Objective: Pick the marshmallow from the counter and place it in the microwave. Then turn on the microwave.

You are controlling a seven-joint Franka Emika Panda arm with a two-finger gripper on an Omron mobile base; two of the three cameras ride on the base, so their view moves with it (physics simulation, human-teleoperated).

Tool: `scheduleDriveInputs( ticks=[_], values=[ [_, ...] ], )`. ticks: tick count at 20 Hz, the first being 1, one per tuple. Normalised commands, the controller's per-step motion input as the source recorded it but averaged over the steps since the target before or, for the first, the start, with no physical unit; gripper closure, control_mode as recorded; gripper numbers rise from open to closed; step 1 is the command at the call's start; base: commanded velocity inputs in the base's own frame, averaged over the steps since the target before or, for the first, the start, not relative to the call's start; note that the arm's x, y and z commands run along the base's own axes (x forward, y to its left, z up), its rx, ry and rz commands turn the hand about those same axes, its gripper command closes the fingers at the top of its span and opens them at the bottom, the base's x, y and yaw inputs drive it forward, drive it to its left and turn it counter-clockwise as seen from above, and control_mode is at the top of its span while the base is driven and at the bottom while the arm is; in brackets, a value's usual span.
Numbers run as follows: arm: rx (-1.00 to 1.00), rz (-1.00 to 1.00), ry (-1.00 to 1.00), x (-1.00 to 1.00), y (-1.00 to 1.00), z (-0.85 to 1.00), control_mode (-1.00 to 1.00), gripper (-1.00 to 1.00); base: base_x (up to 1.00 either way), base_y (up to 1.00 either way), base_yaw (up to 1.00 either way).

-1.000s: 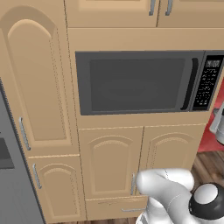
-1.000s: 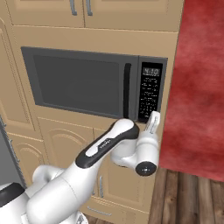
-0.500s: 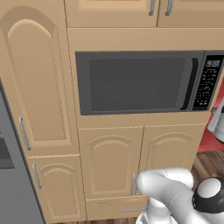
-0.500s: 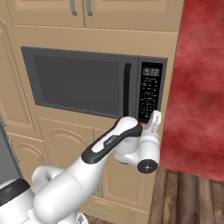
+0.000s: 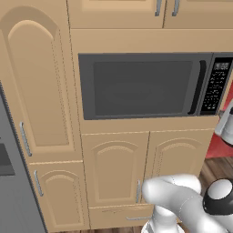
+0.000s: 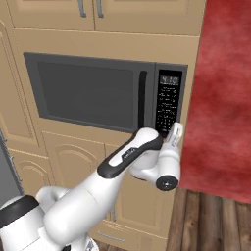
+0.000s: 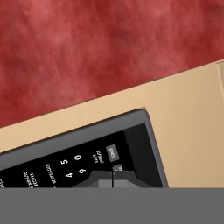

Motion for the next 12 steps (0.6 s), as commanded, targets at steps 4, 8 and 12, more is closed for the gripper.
scheduleDriveInputs(
  ticks=[4,8,12],
  values=[
    [0.03,0.00,0.00,0.13,-0.06,0.00,-1.00,1.00,0.00,0.00,0.00],
    [0.02,0.00,0.00,0.14,-0.03,-0.04,-1.00,1.00,0.00,0.00,0.00],
    [0.01,0.00,0.00,0.15,-0.01,-0.06,-1.00,1.00,0.00,0.00,0.00]
  ],
)
